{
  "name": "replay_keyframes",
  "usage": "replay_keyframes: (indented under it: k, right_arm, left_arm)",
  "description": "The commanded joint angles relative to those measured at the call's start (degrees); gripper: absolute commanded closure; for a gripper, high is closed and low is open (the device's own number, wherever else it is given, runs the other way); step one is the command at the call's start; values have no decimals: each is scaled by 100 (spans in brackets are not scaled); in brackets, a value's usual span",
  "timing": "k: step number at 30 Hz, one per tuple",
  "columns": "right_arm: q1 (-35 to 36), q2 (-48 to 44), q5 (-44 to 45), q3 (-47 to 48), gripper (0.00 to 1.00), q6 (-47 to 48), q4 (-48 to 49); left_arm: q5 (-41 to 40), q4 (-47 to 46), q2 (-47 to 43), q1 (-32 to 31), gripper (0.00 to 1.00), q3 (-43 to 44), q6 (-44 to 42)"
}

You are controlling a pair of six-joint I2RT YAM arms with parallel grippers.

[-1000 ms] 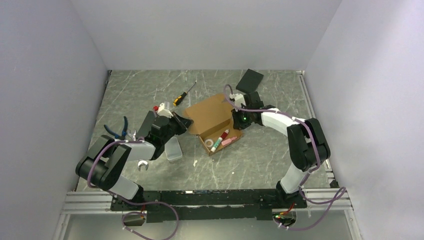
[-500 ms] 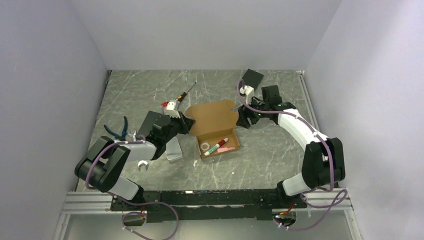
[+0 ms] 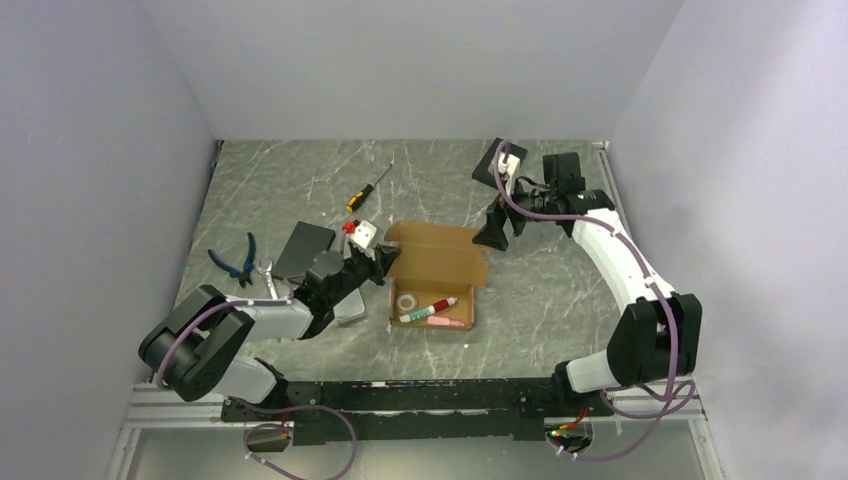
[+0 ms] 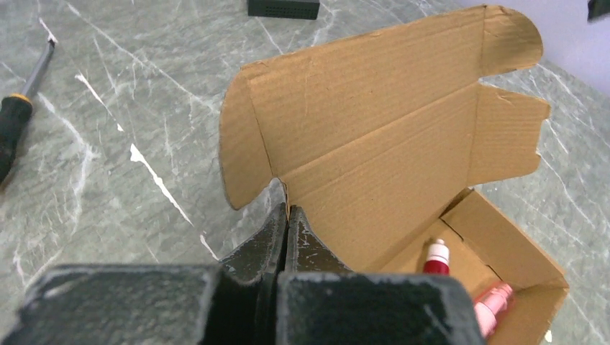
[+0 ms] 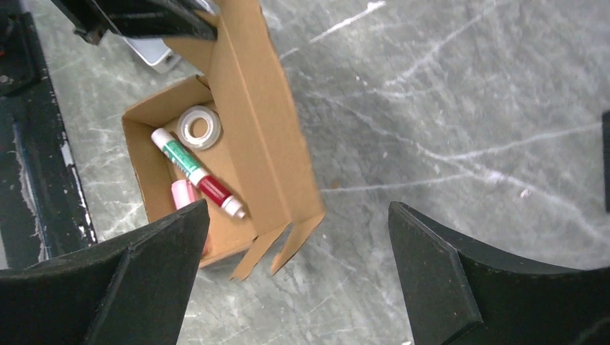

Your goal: Fold the paper box

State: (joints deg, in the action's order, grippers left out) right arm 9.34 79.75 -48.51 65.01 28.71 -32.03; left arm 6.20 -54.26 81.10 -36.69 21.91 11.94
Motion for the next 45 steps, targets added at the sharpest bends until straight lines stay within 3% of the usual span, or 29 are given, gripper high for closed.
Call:
replay_keyframes:
  k: [1, 5, 11, 17, 22, 24, 26, 31, 36, 39, 42, 45]
  right_arm:
    - [78, 459, -591, 1115, 0, 1119, -1098]
    - [623, 1332, -334, 2319, 0, 1713, -2404]
    - [1364, 1888, 137, 2567, 6, 1301, -2358]
    - [1509, 2376, 222, 2874, 40, 1233, -2633]
    - [1535, 2371, 366, 2875, 82, 1186, -2563]
    - [1538, 2305, 470, 2832, 92, 1204, -2482]
    - [1539, 2238, 523, 2809, 98, 1293, -2470]
    - [1551, 2014, 857, 2797, 100, 1593, -2474]
    - [1577, 1778, 1286, 2749, 100, 1875, -2441]
    - [1594, 1702, 1448, 2819, 100, 2100, -2576]
    - [1623, 1644, 1597, 2849, 100, 2355, -2692]
    - [1658, 1638, 1614, 2866, 100, 2586, -2810]
  left_arm:
    - [-183, -659, -248, -150, 100, -238, -778]
    - [-272, -753, -288, -217, 100, -314, -887]
    - [-348, -805, -301, -298, 100, -367, -939]
    - [-443, -945, -308, -315, 100, -442, -898]
    - [-521, -1116, -200, -320, 100, -490, -778]
    - [-598, -1148, -159, -317, 100, -495, -646]
    - [-603, -1169, -148, -318, 90, -501, -518]
    - [-911, -1111, -371, -321, 67, -606, -70]
    - [-1071, -557, -1222, -321, 44, -818, 326]
    - [-1394, 595, -2142, -316, 32, -853, 702]
    - [-1686, 2429, -3053, -313, 29, -599, 905]
    - [-2015, 3042, -3512, -306, 27, -755, 1094]
